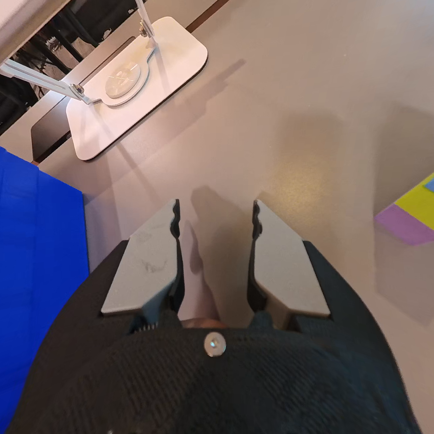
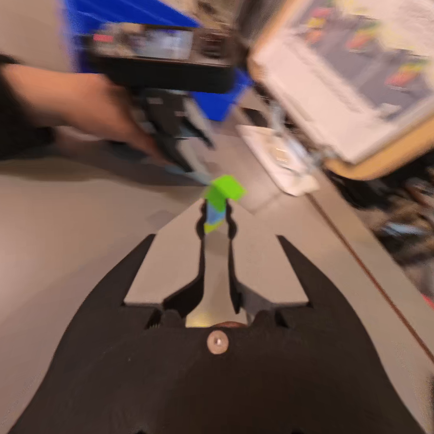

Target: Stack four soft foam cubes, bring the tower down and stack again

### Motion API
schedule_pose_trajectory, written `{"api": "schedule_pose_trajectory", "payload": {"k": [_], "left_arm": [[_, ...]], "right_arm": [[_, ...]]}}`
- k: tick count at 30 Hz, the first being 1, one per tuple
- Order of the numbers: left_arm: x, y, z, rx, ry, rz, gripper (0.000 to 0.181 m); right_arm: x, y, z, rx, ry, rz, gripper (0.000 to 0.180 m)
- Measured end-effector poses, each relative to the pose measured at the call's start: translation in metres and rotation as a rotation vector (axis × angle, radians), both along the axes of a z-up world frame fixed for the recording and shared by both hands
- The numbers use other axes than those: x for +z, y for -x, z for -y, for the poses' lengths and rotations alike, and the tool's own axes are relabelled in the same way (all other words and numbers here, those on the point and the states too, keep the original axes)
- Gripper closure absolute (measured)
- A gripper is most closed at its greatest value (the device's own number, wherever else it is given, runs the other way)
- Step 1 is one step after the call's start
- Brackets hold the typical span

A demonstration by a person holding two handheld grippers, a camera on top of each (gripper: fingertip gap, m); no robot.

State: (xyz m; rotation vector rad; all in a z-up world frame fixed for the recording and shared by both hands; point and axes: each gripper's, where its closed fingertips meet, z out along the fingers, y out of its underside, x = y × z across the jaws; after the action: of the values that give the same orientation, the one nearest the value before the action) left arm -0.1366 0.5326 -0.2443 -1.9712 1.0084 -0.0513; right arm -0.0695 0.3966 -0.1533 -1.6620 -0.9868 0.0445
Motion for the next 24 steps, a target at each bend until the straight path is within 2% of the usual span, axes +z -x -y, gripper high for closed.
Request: {"api": "schedule_pose_trajectory", "payload": {"k": [1, 4, 6, 8, 11, 12, 15, 18, 21, 24], "left_arm": [[0.0, 0.0, 0.0, -0.001, 0.001, 0.0, 0.12], [0.0, 0.0, 0.0, -0.004, 0.002, -0.002, 0.121], [0.0, -0.001, 0.001, -0.008, 0.004, -0.003, 0.121], [0.0, -0.001, 0.001, -0.01, 0.005, -0.004, 0.121], [0.0, -0.001, 0.002, -0.01, 0.009, -0.002, 0.121], [0.0, 0.0, 0.002, -0.01, 0.01, -0.001, 0.12], [0.0, 0.0, 0.001, -0.009, 0.013, 0.004, 0.12], [0.0, 0.0, 0.001, -0.005, 0.013, 0.005, 0.12], [0.0, 0.003, 0.0, 0.009, 0.018, 0.007, 0.119], [-0.001, 0.009, -0.004, 0.034, 0.028, 0.018, 0.119]], "right_arm": [[-0.012, 0.017, 0.016, 0.139, 0.072, 0.014, 0.18], [-0.069, 0.029, 0.044, 0.334, 0.352, 0.165, 0.18], [-0.095, 0.02, 0.027, 0.264, 0.379, 0.272, 0.18], [-0.099, 0.023, 0.007, 0.227, 0.332, 0.289, 0.18], [-0.081, 0.007, -0.039, 0.022, 0.198, 0.294, 0.18], [-0.068, 0.001, -0.048, -0.028, 0.15, 0.265, 0.175], [-0.025, -0.007, -0.051, -0.051, 0.035, 0.079, 0.17], [0.011, -0.04, -0.054, -0.146, -0.053, -0.08, 0.169], [0.024, -0.067, -0.056, -0.18, -0.021, -0.242, 0.163], [0.014, -0.089, -0.061, -0.216, 0.064, -0.324, 0.155]]}}
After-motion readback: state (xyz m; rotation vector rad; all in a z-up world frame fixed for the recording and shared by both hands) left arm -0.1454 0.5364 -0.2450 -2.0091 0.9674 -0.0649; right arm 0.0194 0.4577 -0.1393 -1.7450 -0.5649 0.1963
